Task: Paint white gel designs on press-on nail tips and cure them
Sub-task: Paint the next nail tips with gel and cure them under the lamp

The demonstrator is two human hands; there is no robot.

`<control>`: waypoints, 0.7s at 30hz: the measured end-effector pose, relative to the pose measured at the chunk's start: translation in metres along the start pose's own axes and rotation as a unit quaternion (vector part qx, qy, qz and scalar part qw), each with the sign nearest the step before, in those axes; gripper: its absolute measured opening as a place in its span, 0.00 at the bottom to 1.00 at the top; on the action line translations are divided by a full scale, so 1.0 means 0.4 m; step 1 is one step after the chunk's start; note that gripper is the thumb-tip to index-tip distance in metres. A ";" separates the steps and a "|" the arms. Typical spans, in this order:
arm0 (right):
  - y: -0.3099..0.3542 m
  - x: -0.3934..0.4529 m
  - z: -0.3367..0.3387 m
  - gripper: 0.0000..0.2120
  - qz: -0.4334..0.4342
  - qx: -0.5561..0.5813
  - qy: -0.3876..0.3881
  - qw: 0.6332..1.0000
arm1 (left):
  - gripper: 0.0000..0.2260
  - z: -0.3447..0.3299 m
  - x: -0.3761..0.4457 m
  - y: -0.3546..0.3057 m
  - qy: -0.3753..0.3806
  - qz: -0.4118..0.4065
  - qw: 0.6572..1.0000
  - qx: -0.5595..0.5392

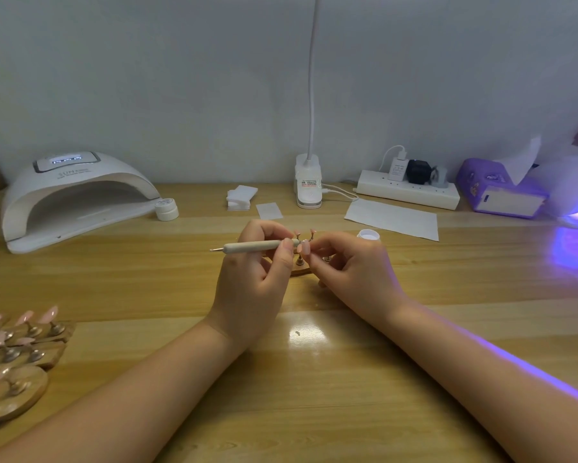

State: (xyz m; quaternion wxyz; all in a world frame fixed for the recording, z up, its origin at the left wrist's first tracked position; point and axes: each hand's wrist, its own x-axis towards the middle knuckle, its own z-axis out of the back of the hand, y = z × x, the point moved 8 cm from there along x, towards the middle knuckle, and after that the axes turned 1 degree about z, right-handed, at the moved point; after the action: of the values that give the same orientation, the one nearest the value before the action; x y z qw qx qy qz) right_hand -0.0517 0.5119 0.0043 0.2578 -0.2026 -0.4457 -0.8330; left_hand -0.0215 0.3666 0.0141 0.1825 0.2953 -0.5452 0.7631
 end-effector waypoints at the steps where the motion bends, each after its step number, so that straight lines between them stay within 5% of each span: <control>1: 0.000 0.000 0.000 0.05 0.001 -0.001 0.001 1.000 | 0.03 0.000 0.000 0.000 0.000 -0.001 1.000 0.000; 21: 0.000 0.000 0.000 0.05 0.013 -0.008 -0.007 1.000 | 0.02 0.000 0.001 0.003 0.000 -0.002 1.000 -0.006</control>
State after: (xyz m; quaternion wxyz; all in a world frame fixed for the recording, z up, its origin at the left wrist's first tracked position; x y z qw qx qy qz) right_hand -0.0518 0.5118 0.0045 0.2641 -0.2158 -0.4381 -0.8317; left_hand -0.0224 0.3663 0.0134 0.1856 0.2949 -0.5490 0.7598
